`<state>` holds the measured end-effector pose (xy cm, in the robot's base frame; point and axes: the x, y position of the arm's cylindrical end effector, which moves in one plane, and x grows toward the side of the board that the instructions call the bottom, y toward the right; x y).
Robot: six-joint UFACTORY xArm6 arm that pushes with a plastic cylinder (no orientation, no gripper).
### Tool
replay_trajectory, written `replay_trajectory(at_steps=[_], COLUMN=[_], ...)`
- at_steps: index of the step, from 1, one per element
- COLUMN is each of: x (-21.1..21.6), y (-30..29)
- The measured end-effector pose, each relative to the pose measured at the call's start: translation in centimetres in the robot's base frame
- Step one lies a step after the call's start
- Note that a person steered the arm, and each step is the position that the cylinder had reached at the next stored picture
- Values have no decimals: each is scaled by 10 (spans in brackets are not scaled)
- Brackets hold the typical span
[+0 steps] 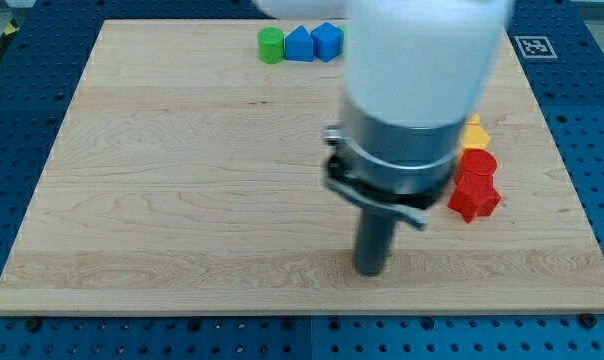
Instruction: Move the red star a bit left
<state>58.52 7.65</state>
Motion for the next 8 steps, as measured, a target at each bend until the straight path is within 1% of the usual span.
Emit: replay_trajectory(at_steps=[1, 2, 3, 5, 6, 7, 8], x=[0, 0, 2, 2, 2, 2, 2], y=[27, 34, 72, 84, 109, 121, 122])
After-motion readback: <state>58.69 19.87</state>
